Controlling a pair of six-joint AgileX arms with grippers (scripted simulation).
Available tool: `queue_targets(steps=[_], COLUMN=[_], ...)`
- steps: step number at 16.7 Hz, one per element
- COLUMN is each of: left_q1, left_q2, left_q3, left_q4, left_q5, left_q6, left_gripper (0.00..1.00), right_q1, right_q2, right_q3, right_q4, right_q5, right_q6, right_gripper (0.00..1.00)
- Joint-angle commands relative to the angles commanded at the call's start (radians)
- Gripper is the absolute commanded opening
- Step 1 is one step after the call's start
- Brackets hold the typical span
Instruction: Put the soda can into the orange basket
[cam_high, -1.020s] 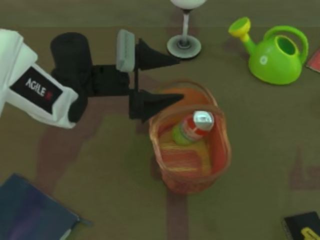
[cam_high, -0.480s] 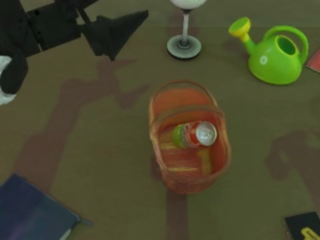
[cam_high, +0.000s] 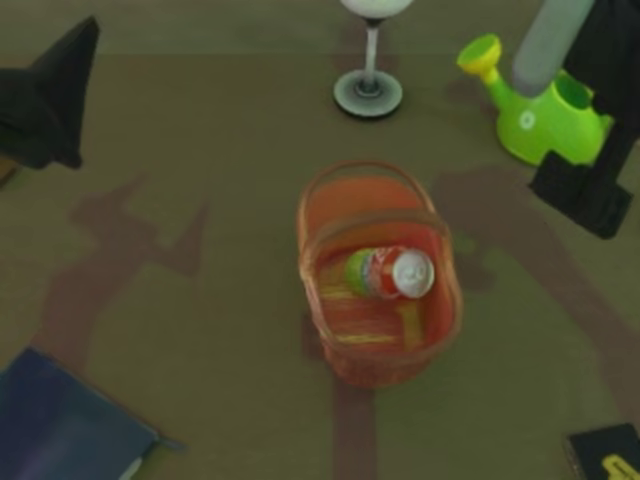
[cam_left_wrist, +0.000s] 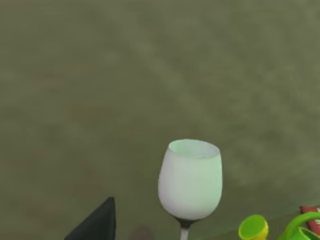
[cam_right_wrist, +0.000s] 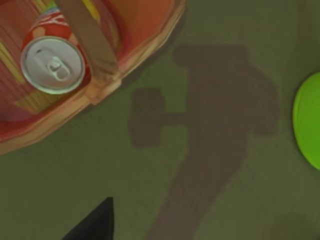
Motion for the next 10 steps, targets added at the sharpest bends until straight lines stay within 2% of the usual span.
queue_targets(steps=[5,8,10], left_q1=[0.052,0.071,0.078], left_q2=[-0.497,-0.707,-0.801], left_q3=[-0.299,-0.437,-0.503], left_q4=[-0.250,-0.355,-0.403], left_q5=[-0.261,-0.375,-0.429], left_q6=[0.045,0.084,0.105], left_gripper=[1.00,1.00,1.00], right_q1=[0.138,0.199,0.227], right_q2=[0.484,0.690,0.783], right_q3=[0.470,0.670,0.759], right_q4=[-0.305,-0.437,-0.499], right_q5=[0.002,0.002,0.001], right_q6=[-0.208,-0.298,-0.340], right_gripper=[1.00,1.00,1.00])
